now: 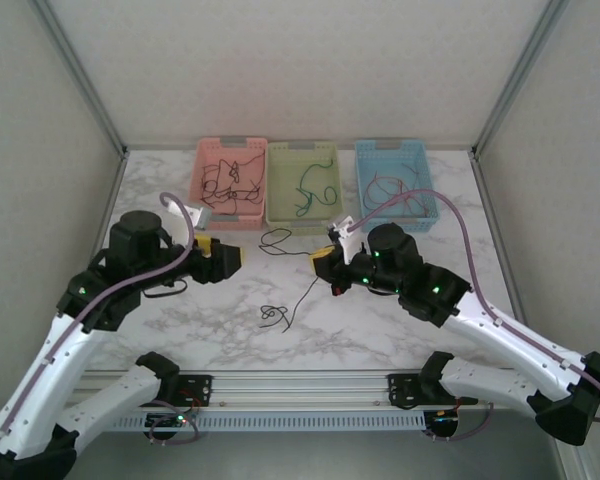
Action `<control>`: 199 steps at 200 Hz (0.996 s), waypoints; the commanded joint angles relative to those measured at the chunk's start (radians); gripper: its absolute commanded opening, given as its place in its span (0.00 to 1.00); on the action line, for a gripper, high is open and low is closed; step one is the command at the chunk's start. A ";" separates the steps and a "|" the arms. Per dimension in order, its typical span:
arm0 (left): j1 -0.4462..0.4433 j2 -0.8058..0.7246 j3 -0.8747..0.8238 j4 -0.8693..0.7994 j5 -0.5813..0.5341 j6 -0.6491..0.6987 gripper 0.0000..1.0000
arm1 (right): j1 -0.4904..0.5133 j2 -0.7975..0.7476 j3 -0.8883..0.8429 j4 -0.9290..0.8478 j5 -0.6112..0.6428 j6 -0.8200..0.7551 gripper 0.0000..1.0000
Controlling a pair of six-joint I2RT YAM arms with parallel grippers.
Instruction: Untangle the cables
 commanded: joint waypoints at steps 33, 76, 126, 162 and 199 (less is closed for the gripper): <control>-0.087 0.032 0.082 -0.030 -0.087 0.545 0.81 | -0.005 -0.020 0.065 -0.053 -0.089 -0.007 0.00; -0.189 0.148 0.092 -0.083 -0.131 0.760 0.80 | -0.005 -0.026 0.082 -0.077 -0.133 -0.005 0.00; -0.254 0.203 0.037 -0.058 -0.131 0.768 0.74 | -0.005 -0.020 0.076 -0.075 -0.167 0.000 0.00; -0.265 0.225 0.028 -0.051 -0.112 0.751 0.68 | -0.005 -0.015 0.087 -0.081 -0.180 -0.003 0.00; -0.270 0.250 0.038 -0.047 -0.136 0.737 0.56 | -0.005 -0.004 0.102 -0.089 -0.202 -0.005 0.00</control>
